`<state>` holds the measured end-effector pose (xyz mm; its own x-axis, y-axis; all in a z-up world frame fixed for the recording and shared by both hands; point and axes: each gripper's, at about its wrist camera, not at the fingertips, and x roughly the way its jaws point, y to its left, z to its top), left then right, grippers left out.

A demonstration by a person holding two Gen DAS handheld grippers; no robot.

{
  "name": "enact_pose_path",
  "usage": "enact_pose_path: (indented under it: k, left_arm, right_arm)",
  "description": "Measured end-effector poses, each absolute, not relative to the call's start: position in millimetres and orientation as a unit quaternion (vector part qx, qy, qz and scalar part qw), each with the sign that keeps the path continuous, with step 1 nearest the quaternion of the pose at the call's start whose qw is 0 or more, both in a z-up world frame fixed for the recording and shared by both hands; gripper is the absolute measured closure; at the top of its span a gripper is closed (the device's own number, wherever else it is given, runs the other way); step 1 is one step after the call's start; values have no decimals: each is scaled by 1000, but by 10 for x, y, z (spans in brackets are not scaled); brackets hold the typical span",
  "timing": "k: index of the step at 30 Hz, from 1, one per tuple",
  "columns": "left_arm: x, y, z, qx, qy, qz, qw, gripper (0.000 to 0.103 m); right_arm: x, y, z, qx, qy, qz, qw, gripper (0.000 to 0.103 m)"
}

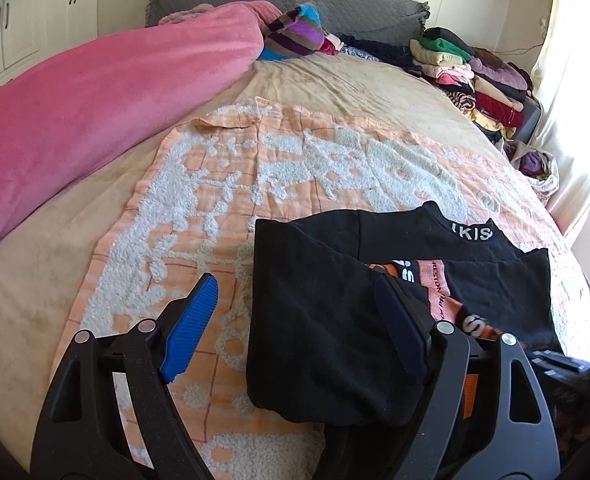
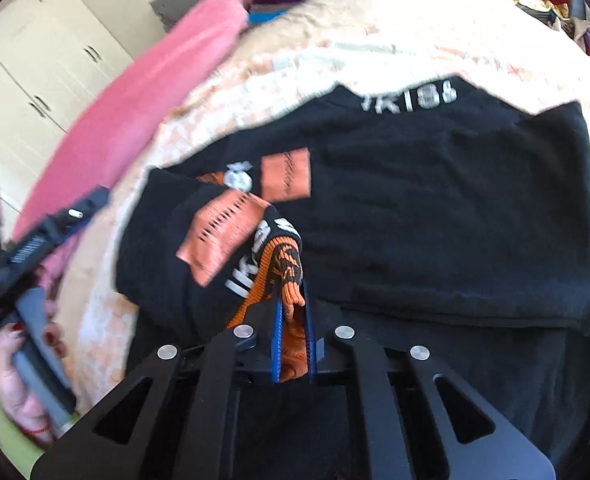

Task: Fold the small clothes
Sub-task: 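Grasp the folded orange cuff with the right gripper and straighten it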

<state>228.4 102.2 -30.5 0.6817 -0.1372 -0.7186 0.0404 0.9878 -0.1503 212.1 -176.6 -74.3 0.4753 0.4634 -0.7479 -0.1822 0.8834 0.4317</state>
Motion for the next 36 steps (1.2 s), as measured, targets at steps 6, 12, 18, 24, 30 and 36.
enact_pose_path:
  k: [6,12,18,24,30,36]
  left_arm:
    - [2286,927,-315,-56,388,-68,917,30]
    - [2285,750,-345,-45,380,-91,919,30]
    - [2315,471,-399,-25,373,-125,919,30]
    - [2338,152,-517,-4,375,-167,912,30]
    - [2431,-1,-787,0,413,-192,890,30]
    - [2445,-62,-910,23,428,-181,885,30]
  right_arm:
    - [2103,-2068,-187,137,420,192,876,97]
    - [2229,-2349,71,103,402,159,896,98]
    - [2365,-2655,-28,76,408,110,903,98]
    - [2501,-2834,-274,39,432,70,898,98]
    - [2545,-2947,-566,22,454,39,890,98]
    - [2589,-3025,-815,37,472,13,881,98]
